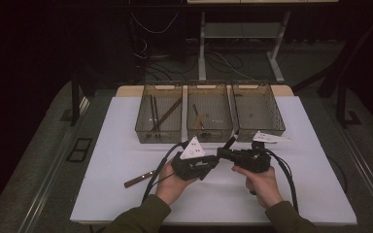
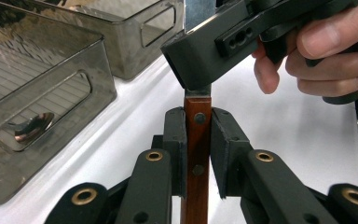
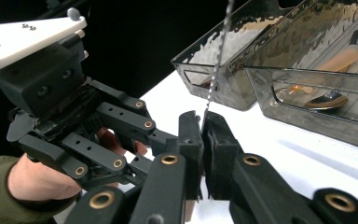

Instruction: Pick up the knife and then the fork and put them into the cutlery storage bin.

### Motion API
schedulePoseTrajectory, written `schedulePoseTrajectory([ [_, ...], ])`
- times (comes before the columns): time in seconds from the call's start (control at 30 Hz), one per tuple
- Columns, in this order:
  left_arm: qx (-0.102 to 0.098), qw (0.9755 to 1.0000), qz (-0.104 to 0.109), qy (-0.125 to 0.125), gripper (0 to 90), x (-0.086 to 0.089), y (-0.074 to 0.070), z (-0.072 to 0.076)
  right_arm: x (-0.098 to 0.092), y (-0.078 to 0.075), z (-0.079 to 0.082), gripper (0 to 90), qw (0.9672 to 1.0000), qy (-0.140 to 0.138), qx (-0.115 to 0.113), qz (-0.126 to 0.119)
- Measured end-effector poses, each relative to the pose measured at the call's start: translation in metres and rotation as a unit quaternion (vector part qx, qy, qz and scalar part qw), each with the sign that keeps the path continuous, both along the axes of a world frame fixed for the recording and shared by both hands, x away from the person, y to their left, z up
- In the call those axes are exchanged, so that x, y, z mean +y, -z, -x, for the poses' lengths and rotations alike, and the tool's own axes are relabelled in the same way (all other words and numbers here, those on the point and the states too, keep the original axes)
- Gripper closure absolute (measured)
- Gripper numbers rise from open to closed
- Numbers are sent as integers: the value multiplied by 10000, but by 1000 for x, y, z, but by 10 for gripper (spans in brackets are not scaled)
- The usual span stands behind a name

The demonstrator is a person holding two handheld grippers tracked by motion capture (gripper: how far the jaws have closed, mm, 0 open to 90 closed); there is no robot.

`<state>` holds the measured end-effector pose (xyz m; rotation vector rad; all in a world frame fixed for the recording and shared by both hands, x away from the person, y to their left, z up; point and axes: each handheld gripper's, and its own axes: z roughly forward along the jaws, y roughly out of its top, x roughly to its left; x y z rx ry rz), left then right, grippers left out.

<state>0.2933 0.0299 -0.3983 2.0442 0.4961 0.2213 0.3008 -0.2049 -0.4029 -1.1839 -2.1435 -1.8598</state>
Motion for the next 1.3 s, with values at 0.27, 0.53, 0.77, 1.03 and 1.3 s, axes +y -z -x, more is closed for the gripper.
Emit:
schedulePoseTrajectory([
  [0.27, 12, 9999, 57, 117, 727, 1, 2, -1, 0, -2, 3, 892, 9997, -23, -152, 164],
  [0.53, 67, 9996, 110, 244, 528, 15, 7, -2, -11, -7, 2, 893, 9973, 143, -393, 600],
  [0.77, 70, 9992, 256, 296, 391, 49, 7, 1, -22, -13, 2, 893, 9930, 246, -525, 1025],
  [1.03, 154, 9991, 363, 129, 256, 102, 15, 12, -37, -20, 1, 892, 9875, 363, -629, 1401],
  [1.3, 143, 9994, 306, -13, 116, 127, 26, 20, -57, -28, -2, 892, 9837, 545, -652, 1585],
])
